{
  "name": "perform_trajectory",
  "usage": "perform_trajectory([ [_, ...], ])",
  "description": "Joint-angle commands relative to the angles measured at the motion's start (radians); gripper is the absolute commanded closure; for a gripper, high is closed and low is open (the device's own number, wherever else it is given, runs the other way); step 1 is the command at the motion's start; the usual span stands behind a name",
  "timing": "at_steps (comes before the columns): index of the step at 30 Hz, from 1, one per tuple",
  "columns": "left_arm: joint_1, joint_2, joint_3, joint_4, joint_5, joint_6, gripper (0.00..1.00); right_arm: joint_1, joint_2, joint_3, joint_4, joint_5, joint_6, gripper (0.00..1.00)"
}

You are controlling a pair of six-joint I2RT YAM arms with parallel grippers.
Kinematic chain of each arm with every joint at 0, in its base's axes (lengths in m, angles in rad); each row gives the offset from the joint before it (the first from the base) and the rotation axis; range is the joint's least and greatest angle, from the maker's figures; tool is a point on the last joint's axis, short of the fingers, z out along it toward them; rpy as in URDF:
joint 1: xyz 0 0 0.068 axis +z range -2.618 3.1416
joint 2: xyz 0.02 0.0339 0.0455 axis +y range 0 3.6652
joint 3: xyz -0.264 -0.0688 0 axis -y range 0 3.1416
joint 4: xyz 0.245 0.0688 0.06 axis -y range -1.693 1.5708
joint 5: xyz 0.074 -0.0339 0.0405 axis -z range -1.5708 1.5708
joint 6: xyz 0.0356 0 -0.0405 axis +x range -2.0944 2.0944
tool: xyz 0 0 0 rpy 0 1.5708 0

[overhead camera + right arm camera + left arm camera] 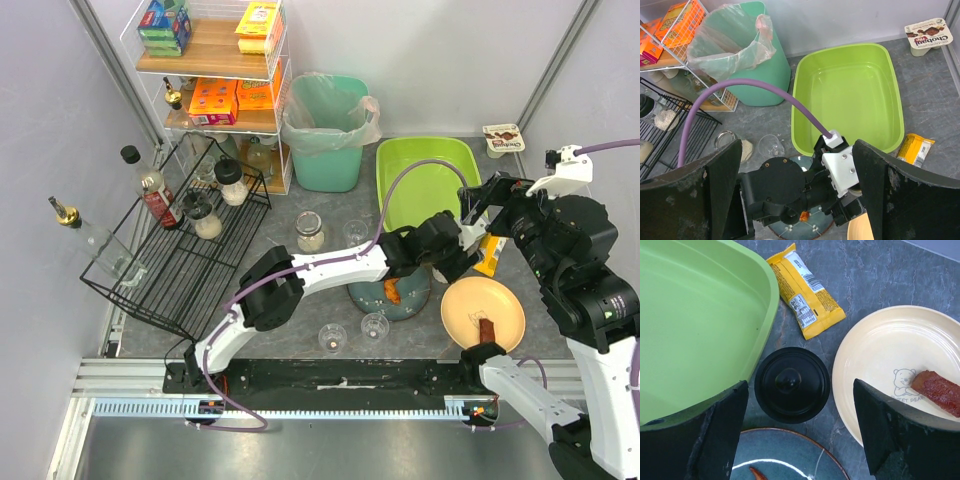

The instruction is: Clear the kitchen counter

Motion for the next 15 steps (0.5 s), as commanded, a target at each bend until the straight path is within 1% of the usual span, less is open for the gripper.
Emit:
perform_trajectory([
  [1,0.007,0.048,0.074,-0.012,0.039,-0.039,0.1,-0.002,-0.008,-0.005,0.011,0.013,0.002,0.02],
  [4,0.007,0.066,0.088,-0.03,0.034,-0.039,0.1,-0.001,-0.012,-0.005,0.007,0.018,-0.003,0.02],
  [6,0.007,0.071,0.088,-0.029,0.034,-0.042,0.12,-0.002,-0.014,-0.004,0.005,0.019,-0.006,0.02],
  [10,0.007,0.079,0.088,-0.027,0.034,-0.052,0.21,-0.002,-0.014,0.004,0.0,0.025,-0.013,0.02],
  [13,0.006,0.077,0.091,-0.029,0.037,-0.053,0.34,-0.004,-0.011,0.01,-0.006,0.025,-0.017,0.02],
  [15,0.007,0.062,0.089,-0.03,0.037,-0.059,0.46,-0.002,-0.009,0.015,-0.007,0.024,-0.02,0.02],
])
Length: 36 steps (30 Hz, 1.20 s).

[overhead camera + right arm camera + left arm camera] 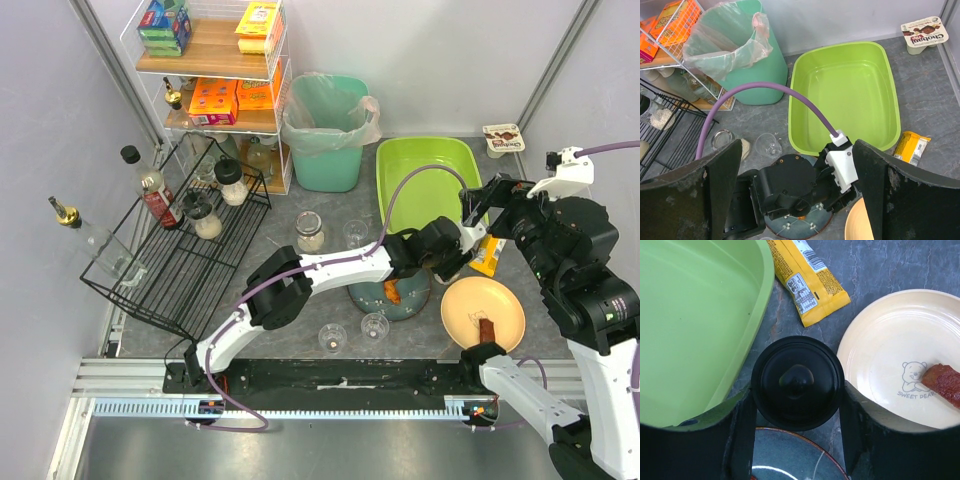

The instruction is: Clear the kitchen counter

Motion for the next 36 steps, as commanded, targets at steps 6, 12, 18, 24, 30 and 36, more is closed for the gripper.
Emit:
perform_trajectory([
  [6,0.001,-0.095,0.011,0.05,0.018,-0.048,0.71,-0.002,0.005,0.027,0.005,0.019,-0.017,0.02],
  [12,-0.001,-0.228,-0.081,0.109,0.004,-0.049,0.81,-0.001,0.022,0.032,0.003,0.021,-0.015,0.02],
  [18,0.001,-0.371,-0.183,0.11,-0.052,-0.059,0.89,-0.002,0.042,0.025,0.014,0.033,-0.009,0.02],
  [24,0.002,-0.521,-0.286,0.021,-0.197,-0.079,0.98,-0.002,0.057,0.001,0.048,0.042,0.017,0.02],
  [30,0.036,-0.703,-0.449,-0.051,-0.298,-0.085,0.98,-0.002,0.068,-0.065,0.121,0.068,0.027,0.02],
  [36,0.114,-0.904,-0.579,-0.152,-0.375,-0.135,0.98,-0.002,0.104,-0.116,0.181,0.05,0.037,0.02],
])
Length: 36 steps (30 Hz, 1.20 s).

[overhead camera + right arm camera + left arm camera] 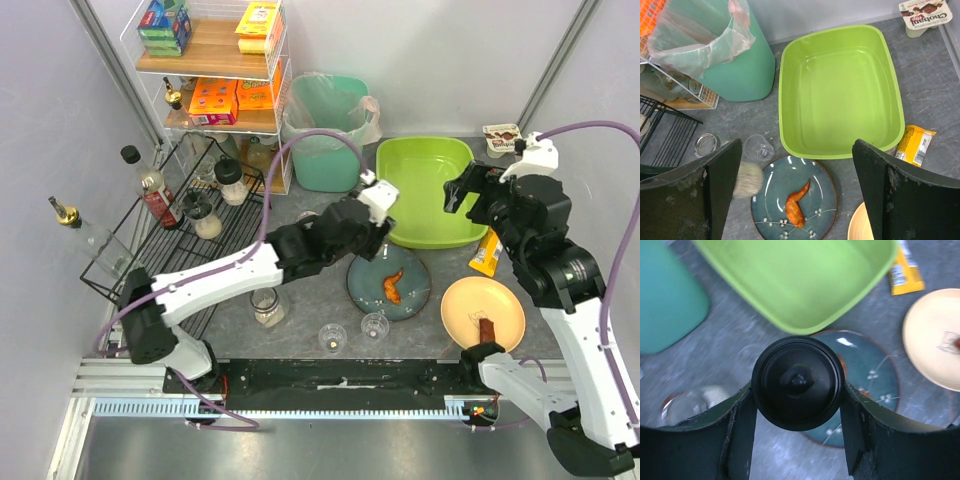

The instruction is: Clear the kitchen counter

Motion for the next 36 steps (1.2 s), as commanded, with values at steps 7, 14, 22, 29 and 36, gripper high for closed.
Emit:
perform_trajectory([
  [7,0.196,-0.348,-0.01,-0.273,-0.229,-0.158,0.98,-0.002,0.067,-0.072,0.149,-0.038,0.035,0.02],
  [14,0.238,-0.48,0.065,-0.57,-0.418,-0.264,0.98,-0.002,0.142,-0.057,0.147,-0.064,0.066,0.03],
  [22,0.37,-0.608,-0.008,-0.749,-0.442,-0.384,0.98,-0.002,0.188,-0.059,0.184,-0.106,0.083,0.04],
  [29,0.458,-0.669,-0.028,-0.841,-0.502,-0.437,0.98,-0.002,0.194,-0.077,0.193,-0.118,0.095,0.04],
  [36,0.51,-0.698,-0.039,-0.94,-0.633,-0.54,0.98,-0.002,0.182,-0.089,0.193,-0.121,0.097,0.04],
])
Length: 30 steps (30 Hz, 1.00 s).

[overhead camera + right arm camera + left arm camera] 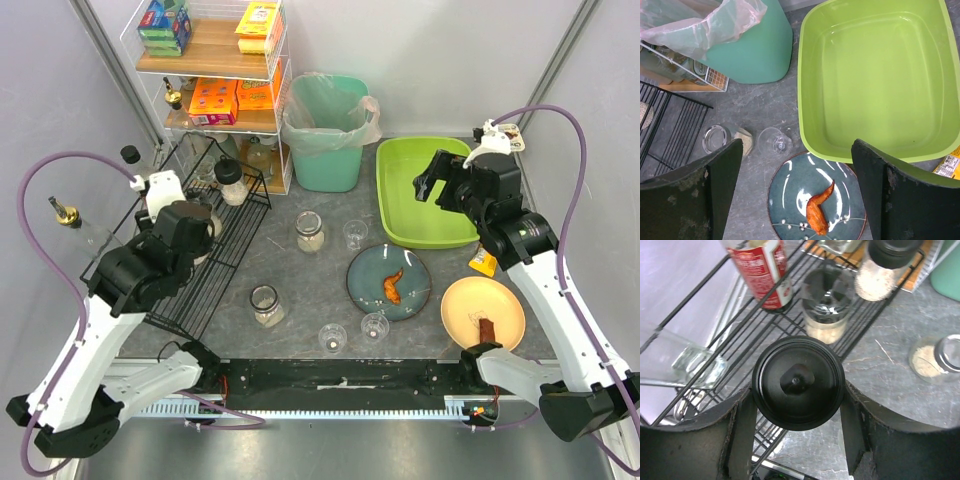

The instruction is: Clear the kitchen counter

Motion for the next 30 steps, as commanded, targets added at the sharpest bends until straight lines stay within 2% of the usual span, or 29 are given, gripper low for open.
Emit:
perform_trajectory([
  [1,0.036,-0.033,-0.019,-0.011,-0.137,-0.102,0.98,-0.002,-0.02,-0.009,0.038,-0.01,0.012,0.04],
  [9,0.155,-0.064,-0.18,0.145,-0.088,-0.052,0.98,-0.002,-0.027,-0.015,0.039,-0.025,0.01,0.04],
  [14,0.259,-0.067,-0.263,0.223,0.012,-0.007,0.98,-0.002,-0.037,-0.027,0.036,-0.035,0.009,0.04],
  [20,0.324,-0.107,-0.349,0.282,0.073,-0.001,0.96,-0.002,-0.041,-0.033,0.029,-0.047,0.004,0.04],
  [23,0.332,-0.128,-0.369,0.286,0.069,-0.001,0.84,-0.002,-0.041,-0.041,0.027,-0.053,0.004,0.03],
  [25,0.335,-0.138,-0.368,0.273,0.063,-0.01,0.67,-0.002,-0.04,-0.046,0.027,-0.056,0.004,0.03],
  [26,0.335,-0.144,-0.366,0.267,0.06,-0.015,0.51,-0.002,-0.041,-0.047,0.027,-0.059,0.002,0.03],
  [30,0.332,-0.158,-0.354,0.242,0.058,-0.01,0.19,-0.002,-0.04,-0.056,0.025,-0.062,0.005,0.02],
])
